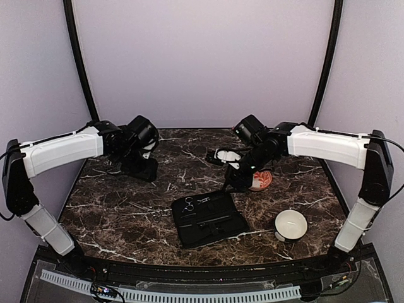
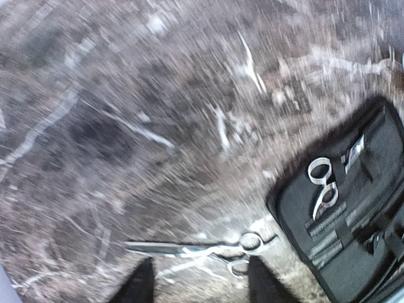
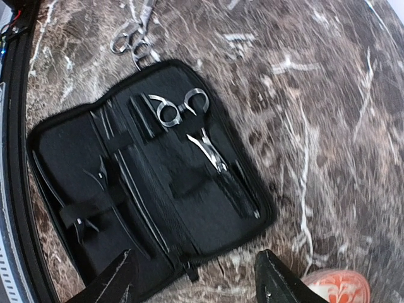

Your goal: Sort the hair-cutting tools

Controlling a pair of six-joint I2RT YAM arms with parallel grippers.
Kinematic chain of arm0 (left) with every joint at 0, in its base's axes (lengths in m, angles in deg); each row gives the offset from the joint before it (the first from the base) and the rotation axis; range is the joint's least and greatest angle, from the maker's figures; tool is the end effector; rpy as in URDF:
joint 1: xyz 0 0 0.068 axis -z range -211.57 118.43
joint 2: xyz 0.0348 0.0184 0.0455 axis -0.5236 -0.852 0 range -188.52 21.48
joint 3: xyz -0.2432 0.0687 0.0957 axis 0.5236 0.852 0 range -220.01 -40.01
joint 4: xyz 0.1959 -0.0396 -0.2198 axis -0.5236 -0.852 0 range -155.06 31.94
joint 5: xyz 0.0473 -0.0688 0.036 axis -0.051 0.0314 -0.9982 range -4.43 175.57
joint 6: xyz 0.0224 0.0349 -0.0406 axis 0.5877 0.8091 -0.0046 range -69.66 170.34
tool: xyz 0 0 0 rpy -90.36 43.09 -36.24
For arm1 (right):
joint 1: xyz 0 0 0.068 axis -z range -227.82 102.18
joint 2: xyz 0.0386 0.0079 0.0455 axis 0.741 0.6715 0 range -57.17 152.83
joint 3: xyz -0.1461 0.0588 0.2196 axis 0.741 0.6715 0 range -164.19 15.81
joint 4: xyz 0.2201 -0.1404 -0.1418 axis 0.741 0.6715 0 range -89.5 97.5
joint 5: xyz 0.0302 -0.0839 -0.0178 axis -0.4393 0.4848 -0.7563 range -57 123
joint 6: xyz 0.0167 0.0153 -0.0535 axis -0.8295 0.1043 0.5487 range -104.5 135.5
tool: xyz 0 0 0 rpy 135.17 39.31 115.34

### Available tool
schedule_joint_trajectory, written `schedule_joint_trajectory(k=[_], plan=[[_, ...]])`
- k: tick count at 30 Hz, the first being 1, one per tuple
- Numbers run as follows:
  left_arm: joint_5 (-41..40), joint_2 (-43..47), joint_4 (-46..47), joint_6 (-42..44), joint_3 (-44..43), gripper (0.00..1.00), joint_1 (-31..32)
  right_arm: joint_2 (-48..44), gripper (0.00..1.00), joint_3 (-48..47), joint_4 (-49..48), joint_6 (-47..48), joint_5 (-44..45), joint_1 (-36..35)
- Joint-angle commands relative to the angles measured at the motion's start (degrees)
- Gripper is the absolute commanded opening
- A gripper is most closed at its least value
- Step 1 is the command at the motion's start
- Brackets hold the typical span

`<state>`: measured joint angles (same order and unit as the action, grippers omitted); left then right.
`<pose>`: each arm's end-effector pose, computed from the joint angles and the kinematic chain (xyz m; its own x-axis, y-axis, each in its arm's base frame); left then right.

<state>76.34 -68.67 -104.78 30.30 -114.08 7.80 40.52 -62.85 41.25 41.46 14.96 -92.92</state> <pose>0.2838 -0.2242 0.2518 -0.8410 0.2528 -0.4783 0.2995 0.9538 -0.0225 0.2725 0.2917 0.2388 -0.2055 -0.7958 -0.5696 -0.9715 0.2363 0.0203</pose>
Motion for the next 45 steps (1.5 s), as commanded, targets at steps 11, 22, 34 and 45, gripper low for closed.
schedule_joint_trajectory(k=[11, 22, 34, 45], plan=[[-15.55, 2.77, 15.56, 5.79, -0.01, 0.81, -13.25, 19.45, 0.51, -20.48, -0.05, -2.11, 5.82, -14.66], [-12.7, 7.06, 20.44, 4.74, 6.5, 0.89, -20.26, 33.97, 0.57, -34.39, 1.96, -6.86, 6.08, -19.79], [-14.3, 7.93, 20.03, 5.49, 6.38, 0.91, -20.29, 43.99, 0.6, -48.41, 4.01, -12.59, 5.86, -20.67], [-13.57, 8.45, 20.09, 5.85, 6.48, 0.9, -20.23, 48.52, 0.55, -53.61, 5.58, -13.83, 8.28, -22.2]])
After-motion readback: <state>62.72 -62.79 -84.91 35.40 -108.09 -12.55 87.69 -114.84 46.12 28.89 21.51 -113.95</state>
